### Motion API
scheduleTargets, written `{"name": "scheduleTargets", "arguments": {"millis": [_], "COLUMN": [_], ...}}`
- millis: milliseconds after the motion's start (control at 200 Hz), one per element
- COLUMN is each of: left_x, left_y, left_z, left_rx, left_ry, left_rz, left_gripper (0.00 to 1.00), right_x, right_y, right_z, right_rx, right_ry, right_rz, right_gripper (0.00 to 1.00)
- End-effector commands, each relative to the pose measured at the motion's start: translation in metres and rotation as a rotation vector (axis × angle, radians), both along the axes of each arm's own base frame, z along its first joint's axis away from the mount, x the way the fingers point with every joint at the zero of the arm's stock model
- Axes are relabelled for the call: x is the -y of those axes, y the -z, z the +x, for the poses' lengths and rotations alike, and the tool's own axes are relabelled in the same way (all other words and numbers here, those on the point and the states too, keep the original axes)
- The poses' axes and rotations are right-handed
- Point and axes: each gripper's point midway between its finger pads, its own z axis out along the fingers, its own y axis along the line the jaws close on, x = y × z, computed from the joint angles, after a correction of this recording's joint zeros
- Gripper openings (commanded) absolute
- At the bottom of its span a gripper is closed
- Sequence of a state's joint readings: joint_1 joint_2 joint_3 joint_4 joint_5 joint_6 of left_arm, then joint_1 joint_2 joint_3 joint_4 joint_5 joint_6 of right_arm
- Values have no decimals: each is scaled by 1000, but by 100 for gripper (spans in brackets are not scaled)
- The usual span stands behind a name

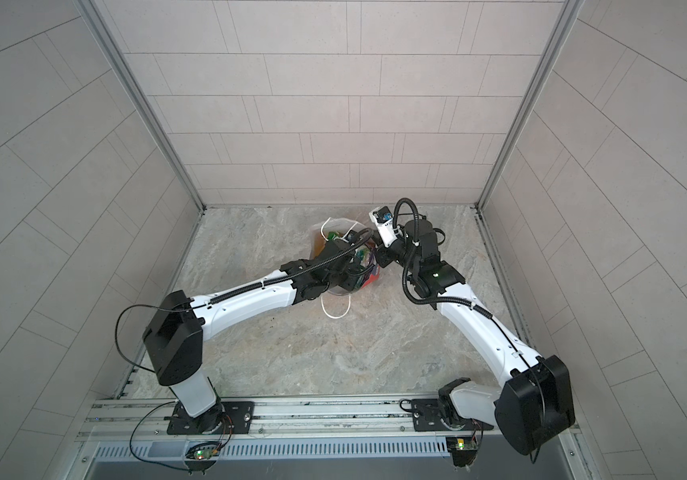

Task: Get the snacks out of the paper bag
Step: 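Lower the left gripper onto the green snack packet and close on it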

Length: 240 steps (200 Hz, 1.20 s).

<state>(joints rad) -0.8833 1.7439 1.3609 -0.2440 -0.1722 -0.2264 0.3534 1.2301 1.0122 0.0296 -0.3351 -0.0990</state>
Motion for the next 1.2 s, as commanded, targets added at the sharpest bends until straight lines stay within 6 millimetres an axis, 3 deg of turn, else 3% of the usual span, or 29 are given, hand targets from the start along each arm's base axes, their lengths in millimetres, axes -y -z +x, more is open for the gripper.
{"name": "scheduleTargets", "arguments": {"millis": [0, 50, 210, 595, 645, 720, 846, 1036, 1196], "left_x": [-8, -9, -17, -33, -31, -29, -26, -25, -18], "left_y": [-17, -19, -26, -87, -88, -87, -75, -60, -49], "left_z": [4, 5, 8, -2, -3, -3, 1, 17, 29], "left_rx": [49, 52, 62, 151, 143, 126, 103, 82, 97], "left_ry": [-19, -19, -27, 5, 30, 47, 63, 39, 53], "left_rz": [-26, -30, -33, -113, -119, -120, -96, -105, -79], "left_gripper": [7, 0, 0, 0, 12, 42, 64, 75, 77], "right_x": [-8, -8, -8, -7, -7, -7, -7, -8, -8], "right_y": [-46, -47, -46, -44, -45, -46, -46, -46, -45], "right_z": [-9, -9, -9, -8, -9, -9, -10, -11, -10], "right_rx": [135, 136, 134, 136, 141, 143, 145, 145, 144], "right_ry": [-47, -47, -43, -40, -40, -42, -44, -49, -49], "right_rz": [74, 74, 72, 66, 65, 70, 72, 74, 75], "right_gripper": [0, 0, 0, 0, 0, 0, 0, 0, 0]}}
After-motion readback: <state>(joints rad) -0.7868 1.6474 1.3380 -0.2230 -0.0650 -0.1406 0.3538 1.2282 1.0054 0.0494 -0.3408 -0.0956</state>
